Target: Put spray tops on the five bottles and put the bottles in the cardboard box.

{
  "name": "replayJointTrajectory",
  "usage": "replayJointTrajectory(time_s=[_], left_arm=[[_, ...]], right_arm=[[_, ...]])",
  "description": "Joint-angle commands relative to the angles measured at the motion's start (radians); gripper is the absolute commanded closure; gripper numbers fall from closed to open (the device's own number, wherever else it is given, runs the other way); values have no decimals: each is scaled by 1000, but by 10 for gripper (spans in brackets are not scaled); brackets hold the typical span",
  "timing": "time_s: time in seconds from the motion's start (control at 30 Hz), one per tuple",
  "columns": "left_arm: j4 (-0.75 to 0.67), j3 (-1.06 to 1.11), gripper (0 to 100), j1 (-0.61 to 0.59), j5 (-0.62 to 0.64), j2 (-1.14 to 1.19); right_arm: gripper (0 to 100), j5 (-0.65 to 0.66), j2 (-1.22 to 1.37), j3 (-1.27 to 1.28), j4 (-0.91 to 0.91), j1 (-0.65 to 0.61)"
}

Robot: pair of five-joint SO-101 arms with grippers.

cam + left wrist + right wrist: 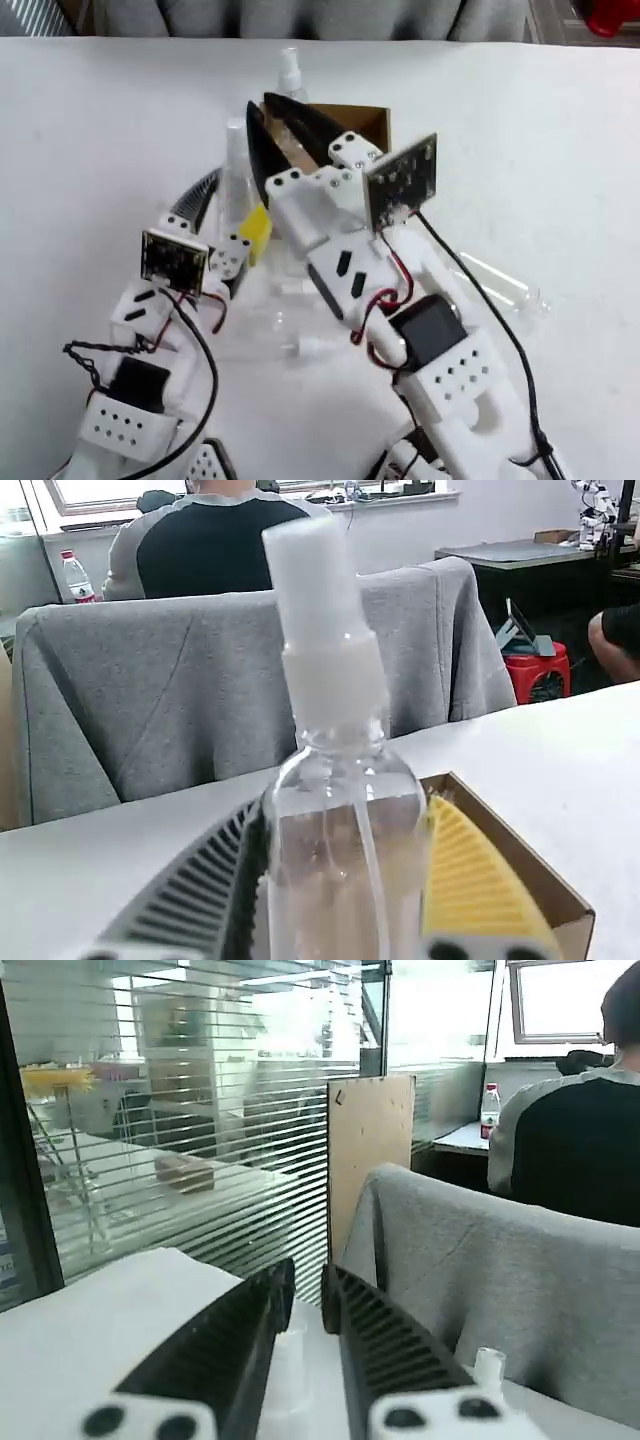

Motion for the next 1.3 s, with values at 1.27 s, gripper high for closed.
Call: replayJointTrajectory(time_s=[1.27], left_arm=[[-23,-40,976,-13,-5,-18]], right_arm=[[983,72,56,-138,143,116]])
